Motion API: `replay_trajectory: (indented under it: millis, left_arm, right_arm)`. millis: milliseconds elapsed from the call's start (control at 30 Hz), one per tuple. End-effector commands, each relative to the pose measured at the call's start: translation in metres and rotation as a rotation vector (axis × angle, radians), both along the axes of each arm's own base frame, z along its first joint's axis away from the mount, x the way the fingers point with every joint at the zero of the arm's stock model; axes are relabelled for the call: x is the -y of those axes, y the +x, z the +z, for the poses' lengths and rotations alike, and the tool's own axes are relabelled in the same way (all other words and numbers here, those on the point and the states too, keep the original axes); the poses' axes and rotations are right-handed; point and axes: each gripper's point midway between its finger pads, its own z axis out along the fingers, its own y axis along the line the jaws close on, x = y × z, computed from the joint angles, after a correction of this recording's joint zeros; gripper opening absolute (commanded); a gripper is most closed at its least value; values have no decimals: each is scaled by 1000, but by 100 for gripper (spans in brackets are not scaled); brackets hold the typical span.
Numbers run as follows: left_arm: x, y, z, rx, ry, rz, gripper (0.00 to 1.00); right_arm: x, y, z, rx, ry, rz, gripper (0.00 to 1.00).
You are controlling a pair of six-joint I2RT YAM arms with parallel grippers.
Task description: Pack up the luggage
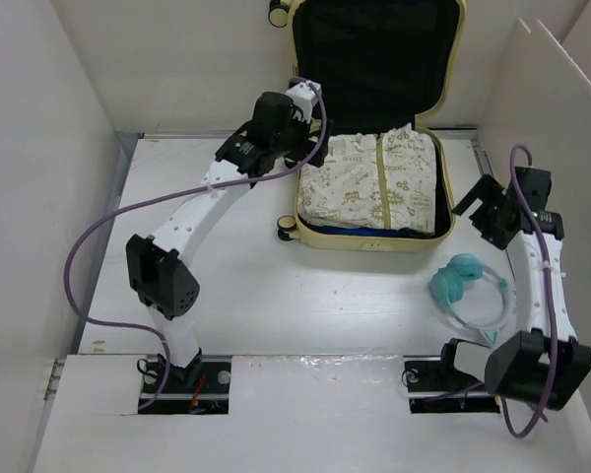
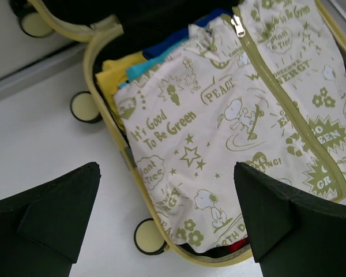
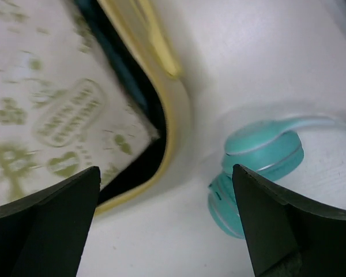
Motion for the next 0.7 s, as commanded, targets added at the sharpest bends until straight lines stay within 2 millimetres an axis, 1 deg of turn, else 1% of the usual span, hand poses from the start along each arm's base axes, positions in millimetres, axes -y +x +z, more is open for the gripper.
replay_trajectory:
  millis: [0, 33, 67, 100, 133, 167, 200, 233, 267, 300, 333, 367, 400, 433, 467, 500, 600, 633, 667]
  left_arm:
    - [-27, -16, 63, 140, -10, 51, 100]
    - [-32, -19, 66, 148, -9, 64, 100]
    - [-39, -20, 70, 159, -5, 70, 100]
    - [-44, -29, 78, 175, -16, 71, 100]
    - [-51, -30, 84, 192, -26, 83, 100]
    - [-53, -34, 88, 205, -35, 83, 100]
    - [-57, -36, 95, 225, -52, 82, 100]
    - [-67, -41, 99, 239, -60, 95, 100]
    - [-67, -45, 102, 249, -72, 82, 100]
    - [-74, -44, 104, 257, -75, 98, 100]
    - [-75, -46, 108, 266, -80, 98, 100]
    - [-80, -44, 109, 267, -79, 109, 100]
    - [-80, -44, 109, 267, -79, 109, 100]
    - [-84, -44, 112, 275, -83, 118, 100]
    - [-83, -45, 113, 273, -86, 108, 100]
    - [-84, -48, 117, 282, -91, 108, 100]
    - [-82, -53, 122, 289, -103, 87, 100]
    - [-83, -53, 126, 296, -108, 87, 100]
    - [-84, -56, 128, 297, -108, 87, 100]
  right_arm:
    - [-5, -18, -62, -185, 114, -31, 100]
    - [-11, -28, -80, -241, 150, -29, 100]
    - [-13, -33, -88, -265, 157, -30, 100]
    - [-14, -36, -93, -270, 168, -42, 100]
    - [-14, -42, -98, -282, 165, -61, 100]
    - [-15, -52, -108, -305, 170, -76, 100]
    - [-16, -53, -113, -310, 178, -85, 100]
    - [-19, -56, -117, -322, 189, -80, 100]
    - [-23, -58, -121, -330, 208, -69, 100]
    - [-26, -58, -120, -327, 222, -58, 100]
    - [-32, -57, -119, -327, 228, -34, 100]
    - [-35, -61, -122, -350, 212, -34, 100]
    - [-34, -70, -121, -372, 187, -46, 100]
    - [-27, -77, -121, -391, 150, -103, 100]
    - [-27, -76, -118, -373, 154, -113, 100]
    - [-28, -81, -113, -366, 160, -156, 100]
    - [-8, -83, -91, -329, 73, -269, 100]
    - [-3, -85, -78, -316, 62, -312, 100]
    - [0, -86, -69, -295, 49, -332, 100]
